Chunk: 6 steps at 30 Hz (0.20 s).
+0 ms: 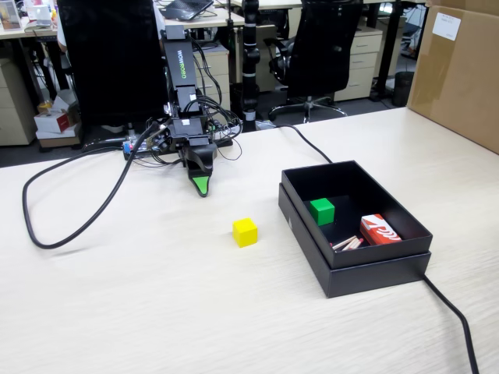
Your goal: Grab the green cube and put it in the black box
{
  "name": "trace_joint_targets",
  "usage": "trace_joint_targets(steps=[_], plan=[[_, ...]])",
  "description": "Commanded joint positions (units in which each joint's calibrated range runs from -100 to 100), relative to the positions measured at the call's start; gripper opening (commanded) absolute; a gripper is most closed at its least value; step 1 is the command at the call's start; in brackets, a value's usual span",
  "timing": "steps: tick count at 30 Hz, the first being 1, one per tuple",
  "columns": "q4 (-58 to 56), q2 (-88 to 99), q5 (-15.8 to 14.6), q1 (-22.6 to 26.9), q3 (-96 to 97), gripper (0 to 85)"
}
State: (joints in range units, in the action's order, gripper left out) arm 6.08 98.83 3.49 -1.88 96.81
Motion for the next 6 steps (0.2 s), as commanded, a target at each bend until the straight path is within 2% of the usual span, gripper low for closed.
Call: trace_joint_targets(steps=[1,6], plan=[[-2.1,-0.9,0.2,0.0,0.6,50.0],[-2.1,-0.8,0.2,0.0,0.6,50.0]])
